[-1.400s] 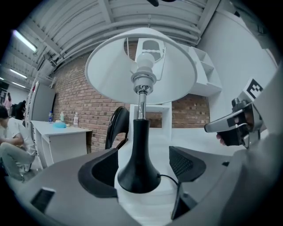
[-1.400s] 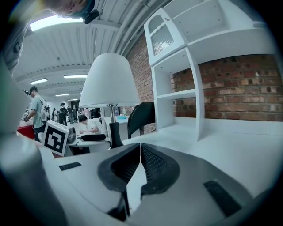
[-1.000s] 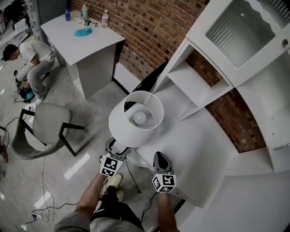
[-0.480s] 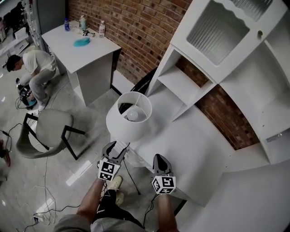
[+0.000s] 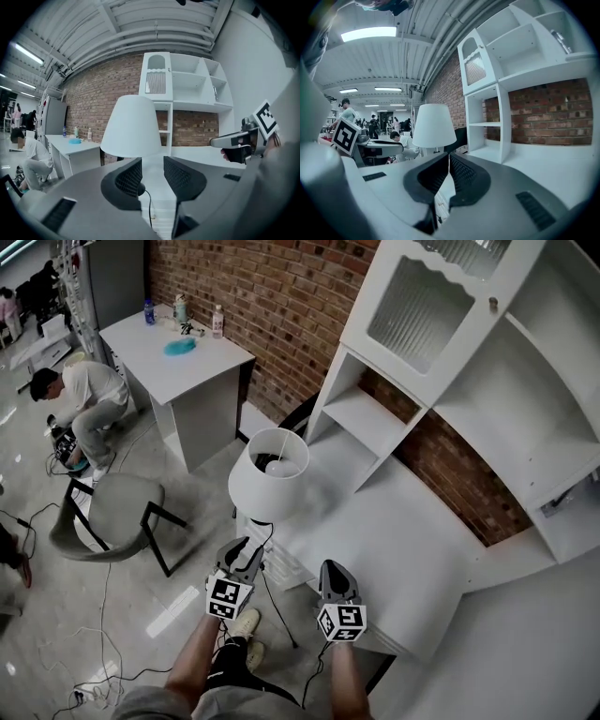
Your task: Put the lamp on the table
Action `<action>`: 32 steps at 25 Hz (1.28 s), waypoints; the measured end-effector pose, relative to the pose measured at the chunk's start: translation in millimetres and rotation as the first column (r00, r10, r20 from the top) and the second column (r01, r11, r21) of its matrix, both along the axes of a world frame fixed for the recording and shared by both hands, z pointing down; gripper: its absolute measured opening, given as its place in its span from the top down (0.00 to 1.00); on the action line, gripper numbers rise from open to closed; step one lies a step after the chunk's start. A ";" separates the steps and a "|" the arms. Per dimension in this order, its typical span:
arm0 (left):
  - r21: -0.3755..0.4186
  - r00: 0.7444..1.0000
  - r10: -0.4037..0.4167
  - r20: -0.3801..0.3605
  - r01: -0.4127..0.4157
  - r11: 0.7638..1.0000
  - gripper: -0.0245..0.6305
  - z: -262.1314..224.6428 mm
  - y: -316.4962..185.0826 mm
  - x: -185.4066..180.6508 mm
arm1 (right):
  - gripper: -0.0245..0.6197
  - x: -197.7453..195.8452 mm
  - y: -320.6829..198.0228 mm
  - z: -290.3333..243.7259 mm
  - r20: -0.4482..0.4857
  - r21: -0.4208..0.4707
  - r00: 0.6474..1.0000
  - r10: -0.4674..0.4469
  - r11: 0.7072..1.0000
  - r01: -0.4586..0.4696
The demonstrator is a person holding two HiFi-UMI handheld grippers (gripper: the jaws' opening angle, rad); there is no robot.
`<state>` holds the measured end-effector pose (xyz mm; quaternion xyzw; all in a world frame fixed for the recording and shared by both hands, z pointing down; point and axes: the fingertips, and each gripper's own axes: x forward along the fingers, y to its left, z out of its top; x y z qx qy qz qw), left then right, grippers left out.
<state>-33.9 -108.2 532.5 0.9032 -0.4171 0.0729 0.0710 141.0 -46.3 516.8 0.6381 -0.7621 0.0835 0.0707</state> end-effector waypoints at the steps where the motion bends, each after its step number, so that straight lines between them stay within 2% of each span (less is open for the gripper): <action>1: 0.010 1.000 -0.003 -0.006 0.003 1.000 0.75 -7.7 3.7 -1.0 | 0.92 -0.4 4.3 -4.7 0.000 0.009 1.000 -0.001 1.000 0.001; 5: 0.031 0.999 -0.015 -0.043 0.017 0.999 0.78 -34.4 20.0 -4.5 | 0.92 -2.6 22.7 -18.7 -0.005 0.031 1.000 -0.011 0.999 0.011; 12: 0.060 1.000 -0.011 -0.021 0.012 0.998 0.82 -66.1 53.9 -5.4 | 0.92 -10.7 47.4 -40.2 0.025 0.061 0.999 -0.026 0.998 0.025; 20: 0.043 0.997 -0.042 -0.058 0.044 0.998 0.89 -80.5 84.3 -12.8 | 0.92 -26.6 71.2 -63.0 0.039 0.111 0.998 -0.052 0.993 0.048; 28: 0.082 0.999 -0.009 -0.034 0.012 0.997 0.93 -94.9 111.5 -12.2 | 0.92 -31.2 96.9 -71.8 0.045 0.134 0.998 -0.046 0.990 0.040; 32: 0.078 0.999 0.008 -0.044 -0.005 0.997 0.95 -99.4 126.9 -10.9 | 0.92 -32.9 106.8 -74.1 0.029 0.141 0.999 -0.041 0.989 0.037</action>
